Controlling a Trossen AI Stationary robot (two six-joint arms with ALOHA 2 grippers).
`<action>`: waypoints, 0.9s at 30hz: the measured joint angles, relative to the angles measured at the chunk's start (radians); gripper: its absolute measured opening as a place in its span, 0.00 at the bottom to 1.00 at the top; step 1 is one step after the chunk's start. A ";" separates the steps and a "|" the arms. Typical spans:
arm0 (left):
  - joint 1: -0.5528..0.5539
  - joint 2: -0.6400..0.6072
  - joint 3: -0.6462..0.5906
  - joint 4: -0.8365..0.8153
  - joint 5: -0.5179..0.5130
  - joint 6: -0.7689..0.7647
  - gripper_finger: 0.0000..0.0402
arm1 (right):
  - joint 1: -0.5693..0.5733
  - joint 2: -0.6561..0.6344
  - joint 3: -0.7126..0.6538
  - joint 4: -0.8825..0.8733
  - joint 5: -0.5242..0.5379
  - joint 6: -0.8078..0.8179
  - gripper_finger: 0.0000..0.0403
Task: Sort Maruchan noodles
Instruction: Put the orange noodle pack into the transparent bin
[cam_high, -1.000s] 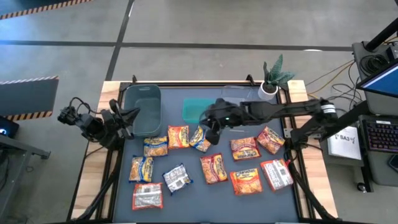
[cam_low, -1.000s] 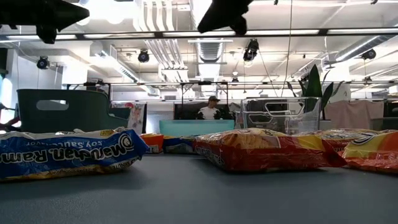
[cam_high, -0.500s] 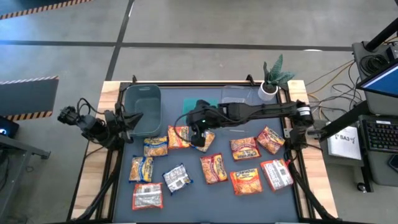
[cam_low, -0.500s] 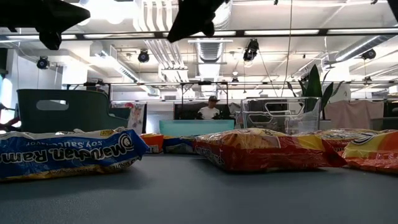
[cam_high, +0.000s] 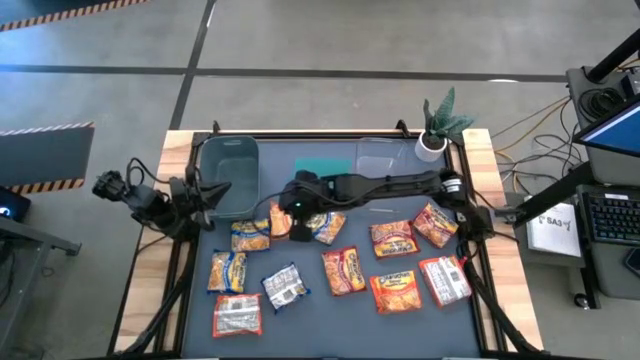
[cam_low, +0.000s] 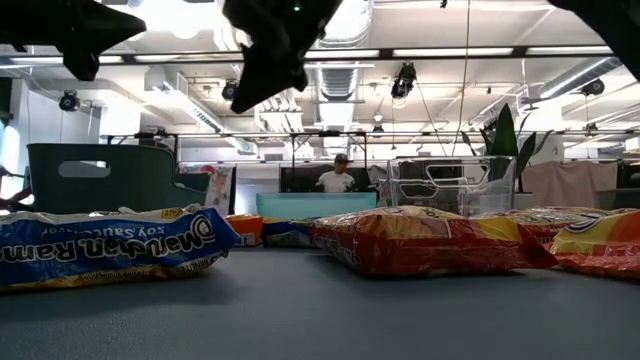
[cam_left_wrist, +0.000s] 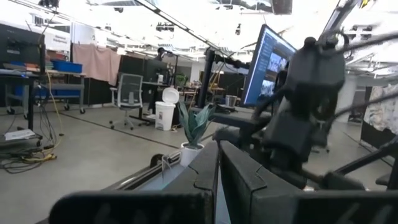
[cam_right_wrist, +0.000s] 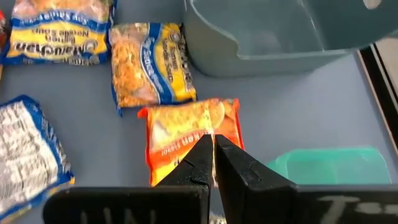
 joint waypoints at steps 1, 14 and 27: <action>0.000 0.000 0.008 -0.004 0.000 0.000 0.00 | 0.002 0.014 0.012 -0.003 0.000 -0.002 0.02; 0.000 0.001 0.081 -0.030 0.000 0.098 0.00 | 0.069 0.087 -0.010 -0.012 0.000 0.001 0.02; 0.000 0.001 0.117 -0.033 0.000 0.165 0.00 | 0.071 0.088 -0.002 0.013 0.008 0.009 0.02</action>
